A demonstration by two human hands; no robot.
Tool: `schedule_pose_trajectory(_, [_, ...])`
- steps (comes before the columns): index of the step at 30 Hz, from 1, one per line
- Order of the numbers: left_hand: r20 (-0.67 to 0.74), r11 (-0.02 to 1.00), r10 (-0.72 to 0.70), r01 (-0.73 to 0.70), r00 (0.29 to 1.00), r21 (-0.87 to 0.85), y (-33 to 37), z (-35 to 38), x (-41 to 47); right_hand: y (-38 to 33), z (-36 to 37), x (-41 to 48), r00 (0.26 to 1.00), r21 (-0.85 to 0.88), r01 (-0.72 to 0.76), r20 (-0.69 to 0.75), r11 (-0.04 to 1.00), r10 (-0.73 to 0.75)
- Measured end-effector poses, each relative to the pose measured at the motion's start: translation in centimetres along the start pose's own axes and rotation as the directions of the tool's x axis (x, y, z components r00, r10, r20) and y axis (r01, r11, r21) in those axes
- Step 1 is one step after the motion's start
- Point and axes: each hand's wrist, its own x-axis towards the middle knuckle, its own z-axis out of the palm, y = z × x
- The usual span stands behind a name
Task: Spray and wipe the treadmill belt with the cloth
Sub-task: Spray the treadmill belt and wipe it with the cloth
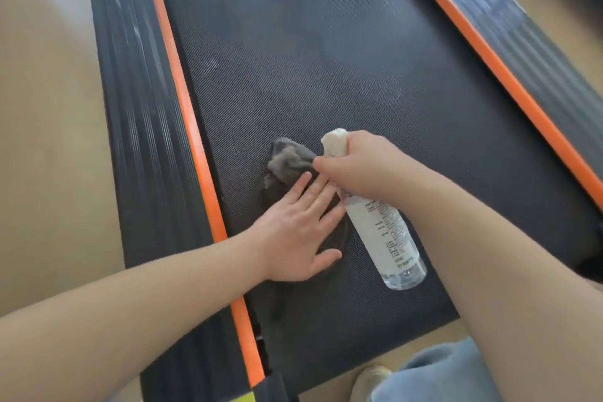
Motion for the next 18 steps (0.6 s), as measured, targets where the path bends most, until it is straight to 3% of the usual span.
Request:
schedule_pose_trajectory(2, [0.014,0.999,-0.016,0.016,1.0,-0.041,-0.8,0.3,0.0,-0.2,0.4,0.6,1.0,-0.004,0.014,0.003,1.0,-0.014])
schedule_pose_trajectory(4, [0.057,0.985,-0.157,0.161,0.986,-0.064,-3.4,0.7,1.0,-0.2,0.5,1.5,1.0,0.027,0.014,-0.007,1.0,-0.014])
schedule_pose_trajectory(8, [0.058,0.88,-0.469,0.472,0.881,-0.051,-10.7,-0.2,4.2,0.2,0.4,2.6,1.0,0.055,-0.003,-0.023,0.999,0.004])
schedule_pose_trajectory(12, [0.107,0.78,-0.617,0.624,0.78,-0.049,-14.5,-0.6,7.2,0.2,0.3,3.3,1.0,0.054,0.008,-0.01,0.998,-0.007])
schedule_pose_trajectory(15, [0.097,0.781,-0.619,0.624,0.779,-0.027,-13.6,-0.6,7.3,-0.2,0.3,3.8,1.0,0.063,0.018,0.004,0.998,-0.018])
schedule_pose_trajectory(18, [0.045,0.917,-0.398,0.399,0.916,-0.018,-10.6,-0.2,5.0,-0.3,0.1,4.4,0.999,0.102,0.019,-0.042,0.995,-0.015])
